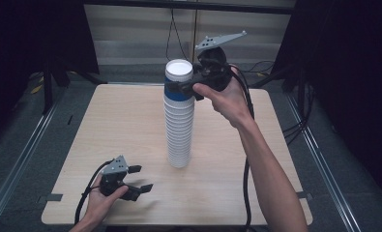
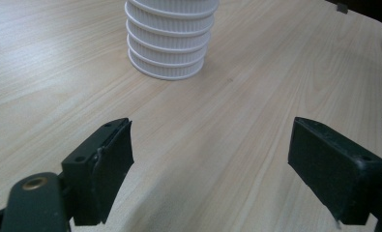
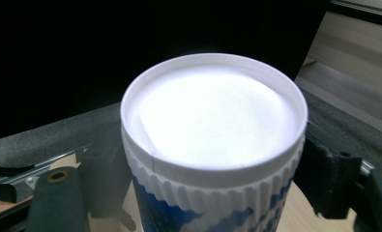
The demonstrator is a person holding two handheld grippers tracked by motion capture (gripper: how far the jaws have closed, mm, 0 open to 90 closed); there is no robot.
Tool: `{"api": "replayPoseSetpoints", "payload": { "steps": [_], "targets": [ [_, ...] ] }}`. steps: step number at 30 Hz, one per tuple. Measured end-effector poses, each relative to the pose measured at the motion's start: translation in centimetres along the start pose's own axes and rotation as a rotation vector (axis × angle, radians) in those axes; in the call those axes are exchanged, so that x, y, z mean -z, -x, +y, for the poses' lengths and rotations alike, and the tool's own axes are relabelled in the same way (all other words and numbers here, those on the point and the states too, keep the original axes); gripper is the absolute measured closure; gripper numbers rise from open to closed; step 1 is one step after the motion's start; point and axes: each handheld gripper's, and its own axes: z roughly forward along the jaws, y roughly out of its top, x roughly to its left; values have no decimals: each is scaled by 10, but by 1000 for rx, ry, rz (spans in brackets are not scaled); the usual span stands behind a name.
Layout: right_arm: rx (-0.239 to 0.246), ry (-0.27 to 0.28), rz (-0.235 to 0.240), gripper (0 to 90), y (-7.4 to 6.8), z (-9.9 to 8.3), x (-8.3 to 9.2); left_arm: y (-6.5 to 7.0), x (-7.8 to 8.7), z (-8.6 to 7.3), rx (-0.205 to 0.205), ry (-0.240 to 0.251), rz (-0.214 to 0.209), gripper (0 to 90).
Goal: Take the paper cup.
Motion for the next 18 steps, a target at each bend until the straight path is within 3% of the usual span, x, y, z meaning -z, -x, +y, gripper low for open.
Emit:
{"api": "replayPoseSetpoints", "payload": {
  "steps": [7, 18],
  "targets": [
    [16, 1, -8, 262, -2, 3, 1, 0, 0, 0, 5, 4, -2, 159],
    [11, 85, -22, 265, -3, 4, 9, 1, 0, 0, 2, -1, -1, 159]
  ]
}}
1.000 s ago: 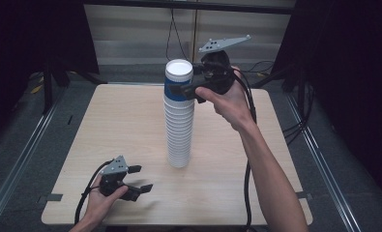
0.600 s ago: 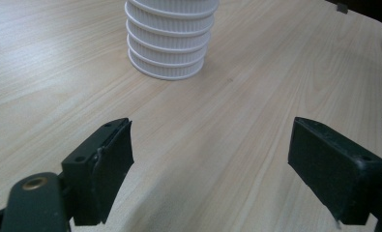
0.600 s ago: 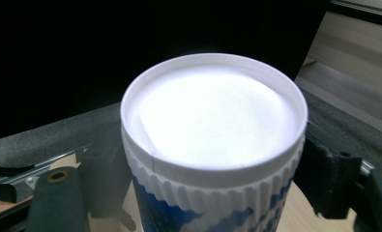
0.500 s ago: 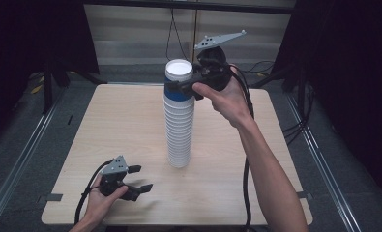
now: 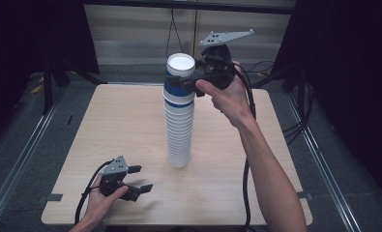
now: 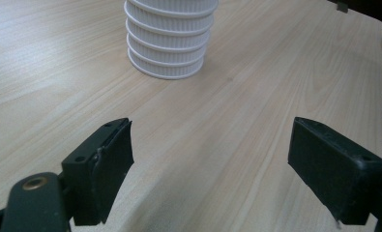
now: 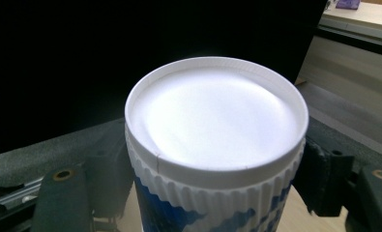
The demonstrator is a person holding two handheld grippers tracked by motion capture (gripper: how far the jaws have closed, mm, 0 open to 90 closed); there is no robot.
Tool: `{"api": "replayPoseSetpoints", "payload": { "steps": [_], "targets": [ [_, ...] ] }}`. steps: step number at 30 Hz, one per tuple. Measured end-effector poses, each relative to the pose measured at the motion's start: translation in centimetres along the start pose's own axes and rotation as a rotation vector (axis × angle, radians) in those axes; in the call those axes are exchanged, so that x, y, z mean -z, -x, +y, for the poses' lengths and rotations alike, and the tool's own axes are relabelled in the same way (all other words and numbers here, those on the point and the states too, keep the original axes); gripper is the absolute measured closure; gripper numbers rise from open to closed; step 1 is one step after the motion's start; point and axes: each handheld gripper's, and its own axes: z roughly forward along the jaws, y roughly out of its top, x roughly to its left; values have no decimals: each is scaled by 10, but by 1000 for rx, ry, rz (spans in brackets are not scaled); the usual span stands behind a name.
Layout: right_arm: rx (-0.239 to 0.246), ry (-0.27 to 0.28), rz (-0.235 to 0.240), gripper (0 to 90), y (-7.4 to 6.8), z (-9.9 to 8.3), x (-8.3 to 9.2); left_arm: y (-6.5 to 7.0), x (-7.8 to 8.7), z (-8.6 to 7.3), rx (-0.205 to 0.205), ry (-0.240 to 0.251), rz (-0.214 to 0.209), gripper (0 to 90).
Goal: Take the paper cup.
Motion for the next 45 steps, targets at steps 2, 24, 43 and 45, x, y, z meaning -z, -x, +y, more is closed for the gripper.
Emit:
{"api": "replayPoseSetpoints", "payload": {
  "steps": [2, 24, 43, 45],
  "targets": [
    [-1, 21, -3, 266, 0, 0, 2, 0, 0, 0, -1, 1, -1, 159],
    [-43, 200, -17, 272, 0, 3, 17, 0, 0, 0, 1, 0, 1, 159],
    [-69, 308, -17, 274, 2, 3, 43, 0, -1, 0, 10, 6, 4, 159],
    [-74, 315, -23, 274, 3, 1, 47, 0, -1, 0, 12, 10, 2, 158]
  ]
}}
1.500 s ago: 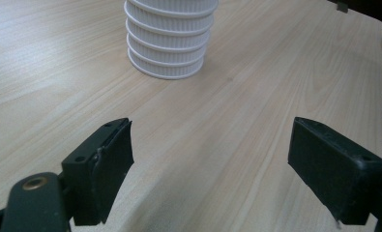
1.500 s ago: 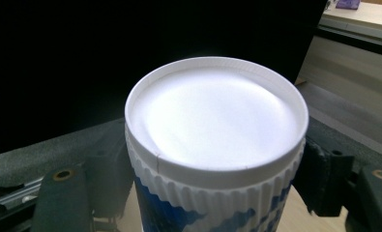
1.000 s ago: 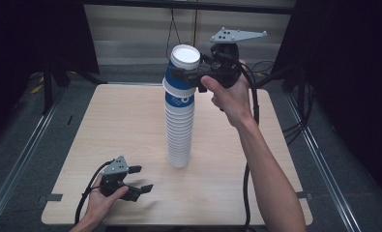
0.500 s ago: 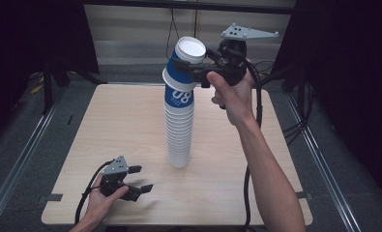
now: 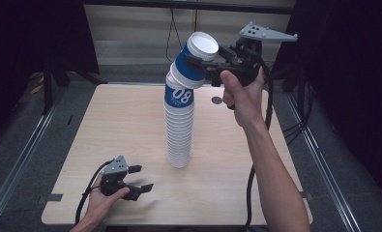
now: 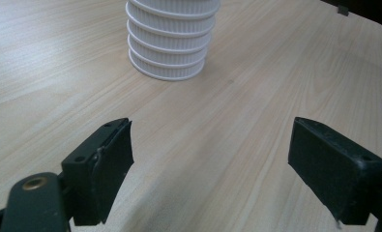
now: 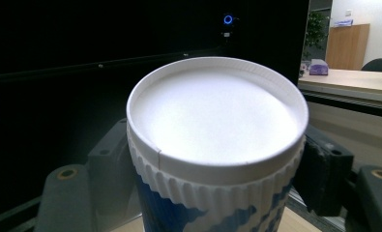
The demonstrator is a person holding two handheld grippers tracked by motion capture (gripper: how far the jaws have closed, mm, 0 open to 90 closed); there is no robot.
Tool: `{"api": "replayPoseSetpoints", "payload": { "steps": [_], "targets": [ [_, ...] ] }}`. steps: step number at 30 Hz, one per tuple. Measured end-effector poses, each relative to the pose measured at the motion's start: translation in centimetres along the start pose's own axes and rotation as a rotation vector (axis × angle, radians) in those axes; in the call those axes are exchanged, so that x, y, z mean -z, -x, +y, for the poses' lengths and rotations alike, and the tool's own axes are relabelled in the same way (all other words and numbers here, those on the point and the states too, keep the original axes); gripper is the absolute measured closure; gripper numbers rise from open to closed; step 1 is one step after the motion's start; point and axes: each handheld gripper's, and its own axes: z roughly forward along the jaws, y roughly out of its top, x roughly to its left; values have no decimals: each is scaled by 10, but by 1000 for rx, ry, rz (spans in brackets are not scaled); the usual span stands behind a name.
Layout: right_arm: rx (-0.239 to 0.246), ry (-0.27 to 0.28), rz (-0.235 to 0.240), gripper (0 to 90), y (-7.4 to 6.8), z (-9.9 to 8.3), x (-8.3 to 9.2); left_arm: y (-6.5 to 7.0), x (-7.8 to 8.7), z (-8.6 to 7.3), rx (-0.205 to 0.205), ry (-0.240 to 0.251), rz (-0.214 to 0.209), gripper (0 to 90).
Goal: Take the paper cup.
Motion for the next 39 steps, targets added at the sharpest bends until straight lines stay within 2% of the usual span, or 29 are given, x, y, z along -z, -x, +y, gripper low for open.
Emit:
{"api": "replayPoseSetpoints", "payload": {
  "steps": [11, 14, 22, 27, 34, 39],
  "targets": [
    [5, 6, -42, 274, 4, -6, 28, -1, -1, 0, -5, 7, 12, 159],
    [-6, 25, -58, 275, 6, -10, 38, -1, -1, 0, -1, 18, 7, 160],
    [2, -7, -98, 276, 8, -23, 58, -1, -1, 2, -5, 36, -2, 162],
    [3, -39, -113, 276, 6, -40, 66, -1, 0, 3, 2, 49, 4, 162],
    [4, -113, -118, 276, 6, -66, 75, -1, 0, 5, -10, 44, 16, 162],
    [-32, -140, -122, 278, 9, -92, 78, -1, -2, 7, 11, 51, 9, 162]
  ]
}}
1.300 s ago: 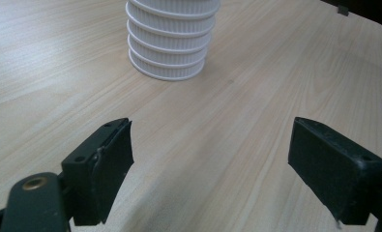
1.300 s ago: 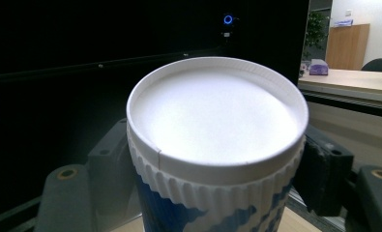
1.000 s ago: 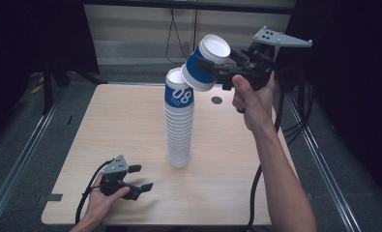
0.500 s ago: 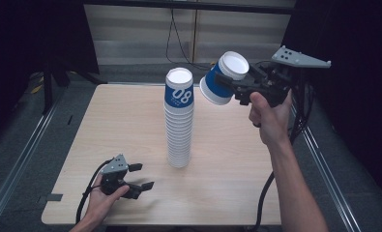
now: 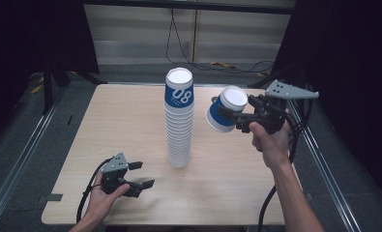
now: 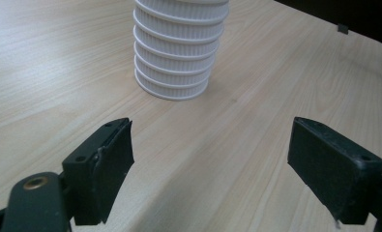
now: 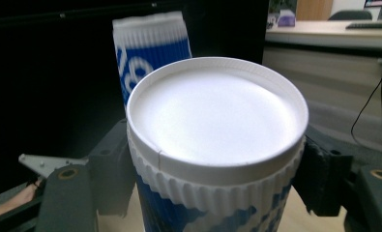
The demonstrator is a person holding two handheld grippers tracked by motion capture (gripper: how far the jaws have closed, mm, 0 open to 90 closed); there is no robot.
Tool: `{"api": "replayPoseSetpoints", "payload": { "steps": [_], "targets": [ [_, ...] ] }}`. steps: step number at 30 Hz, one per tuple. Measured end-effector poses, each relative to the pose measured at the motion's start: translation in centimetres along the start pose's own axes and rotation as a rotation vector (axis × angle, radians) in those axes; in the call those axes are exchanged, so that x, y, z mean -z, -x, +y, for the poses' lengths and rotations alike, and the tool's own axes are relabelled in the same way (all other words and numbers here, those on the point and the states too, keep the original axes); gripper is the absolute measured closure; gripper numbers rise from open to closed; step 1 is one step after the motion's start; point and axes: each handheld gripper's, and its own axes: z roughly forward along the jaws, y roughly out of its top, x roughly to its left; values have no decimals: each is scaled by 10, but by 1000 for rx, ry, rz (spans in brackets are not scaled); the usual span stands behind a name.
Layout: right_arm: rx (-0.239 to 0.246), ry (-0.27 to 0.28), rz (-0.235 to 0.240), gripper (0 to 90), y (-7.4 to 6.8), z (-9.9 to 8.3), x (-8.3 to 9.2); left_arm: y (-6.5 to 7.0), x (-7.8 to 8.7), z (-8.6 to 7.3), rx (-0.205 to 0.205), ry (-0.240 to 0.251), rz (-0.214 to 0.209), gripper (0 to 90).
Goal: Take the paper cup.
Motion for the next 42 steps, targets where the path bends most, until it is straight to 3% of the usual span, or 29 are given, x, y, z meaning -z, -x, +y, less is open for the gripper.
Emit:
{"api": "replayPoseSetpoints", "payload": {
  "steps": [8, 16, 20, 23, 29, 31, 33, 34, 35, 37, 42],
  "targets": [
    [-34, -61, 12, 281, -2, -44, -13, 6, -7, 11, -23, -11, -37, 161],
    [-31, -99, 46, 282, -10, -64, -20, 9, -7, 30, -66, 20, -42, 161],
    [-40, -110, 62, 282, -11, -72, -24, 10, -8, 38, -67, 45, -46, 161],
    [-41, -128, 71, 281, -14, -80, -28, 10, -9, 44, -78, 85, -79, 160],
    [-51, -156, 106, 281, -18, -95, -40, 15, -15, 53, -101, 65, -85, 160],
    [-56, -156, 120, 281, -20, -98, -43, 18, -18, 53, -119, 53, -63, 160],
    [-53, -158, 132, 281, -21, -101, -45, 21, -20, 51, -120, 68, -93, 160],
    [-48, -159, 135, 281, -22, -102, -46, 23, -21, 50, -114, 78, -80, 161],
    [-47, -162, 137, 281, -22, -104, -48, 24, -22, 51, -125, 61, -83, 160],
    [-53, -172, 153, 280, -23, -107, -51, 27, -21, 52, -136, 73, -97, 160],
    [-56, -189, 195, 280, -27, -116, -56, 31, -24, 52, -109, 72, -152, 160]
  ]
}}
